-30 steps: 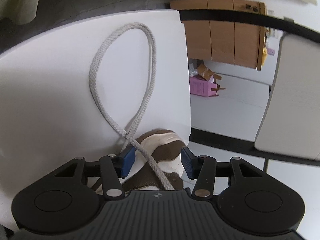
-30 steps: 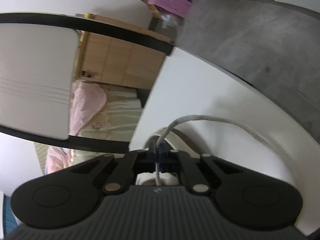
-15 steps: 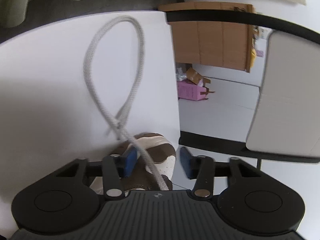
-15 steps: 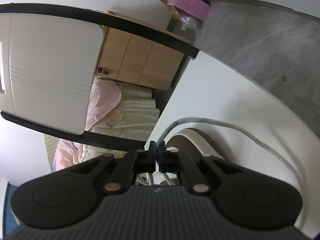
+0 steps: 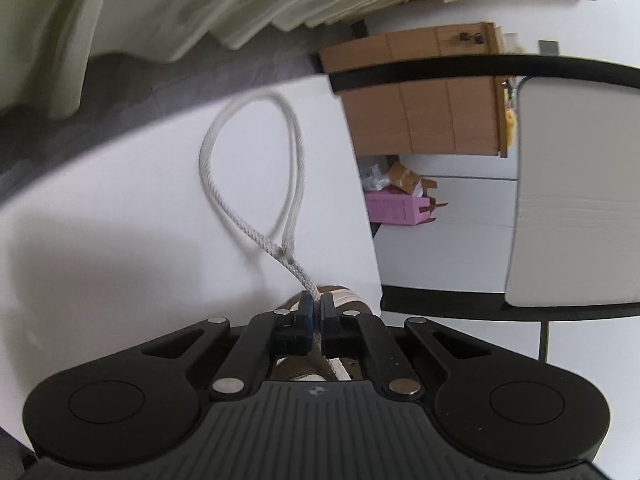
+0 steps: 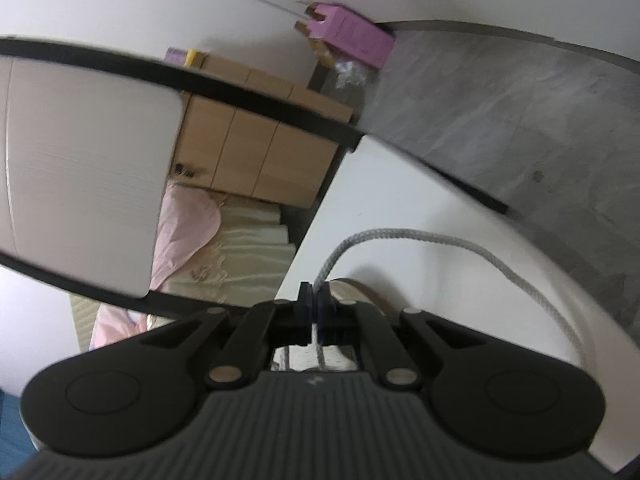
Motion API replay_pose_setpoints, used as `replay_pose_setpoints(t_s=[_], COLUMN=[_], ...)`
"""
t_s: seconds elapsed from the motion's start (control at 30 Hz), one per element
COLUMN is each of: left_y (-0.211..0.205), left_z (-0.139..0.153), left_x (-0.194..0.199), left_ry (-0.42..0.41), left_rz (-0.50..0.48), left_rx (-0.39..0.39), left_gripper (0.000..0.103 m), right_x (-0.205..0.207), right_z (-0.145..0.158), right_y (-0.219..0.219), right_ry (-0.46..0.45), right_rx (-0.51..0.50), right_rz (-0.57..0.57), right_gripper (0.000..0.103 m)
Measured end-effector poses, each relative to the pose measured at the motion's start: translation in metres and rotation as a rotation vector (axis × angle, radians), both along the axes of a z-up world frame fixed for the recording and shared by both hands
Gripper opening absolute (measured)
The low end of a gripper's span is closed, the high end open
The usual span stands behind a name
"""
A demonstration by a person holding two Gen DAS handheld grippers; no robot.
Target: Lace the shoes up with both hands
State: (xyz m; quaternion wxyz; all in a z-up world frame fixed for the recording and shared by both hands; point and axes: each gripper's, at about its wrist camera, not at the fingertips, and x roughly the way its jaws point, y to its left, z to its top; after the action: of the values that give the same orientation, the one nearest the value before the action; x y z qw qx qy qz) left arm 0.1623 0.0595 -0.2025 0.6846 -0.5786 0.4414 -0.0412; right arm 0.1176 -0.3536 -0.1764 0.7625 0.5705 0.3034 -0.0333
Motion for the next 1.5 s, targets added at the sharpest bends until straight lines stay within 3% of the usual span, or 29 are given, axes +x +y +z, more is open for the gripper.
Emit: replay_pose_setpoints(t_s=[0.47, 1.0, 1.2, 1.37, 1.5], left_y=[0.027, 0.058, 0.056, 0.043, 0.036], left_z=[0.021, 0.053, 0.059, 0.069, 0.076], left_x=[-0.017, -0.024, -0.021, -0.018, -0.017], left_ry=[-0.032, -0.065, -0.081, -0.15, -0.213], left_rz=[0.068, 0.133, 0.098, 0.023, -0.003], left_rx=[-0.004, 0.101, 0.137, 0.187, 0.178], left_gripper=[0.003, 0.003, 0.002, 0.002, 0.002], right_x=[-0.013, -0.035, -0.044, -0.034, -0.022], right_z=[-0.002, 0.004, 0.0, 0.01, 0.033], right_y=[-0.013, -0.062, -0.081, -0.079, -0.058], right_ry=[0.063, 0.084, 0.104, 0.095, 0.149], right_rx=[-0.057, -0.143, -0.17, -0.262, -0.46], right_rz=[-0.077, -0.236, -0.257, -0.151, 0.035], right_gripper=[0.002, 0.002, 0.002, 0.004, 0.008])
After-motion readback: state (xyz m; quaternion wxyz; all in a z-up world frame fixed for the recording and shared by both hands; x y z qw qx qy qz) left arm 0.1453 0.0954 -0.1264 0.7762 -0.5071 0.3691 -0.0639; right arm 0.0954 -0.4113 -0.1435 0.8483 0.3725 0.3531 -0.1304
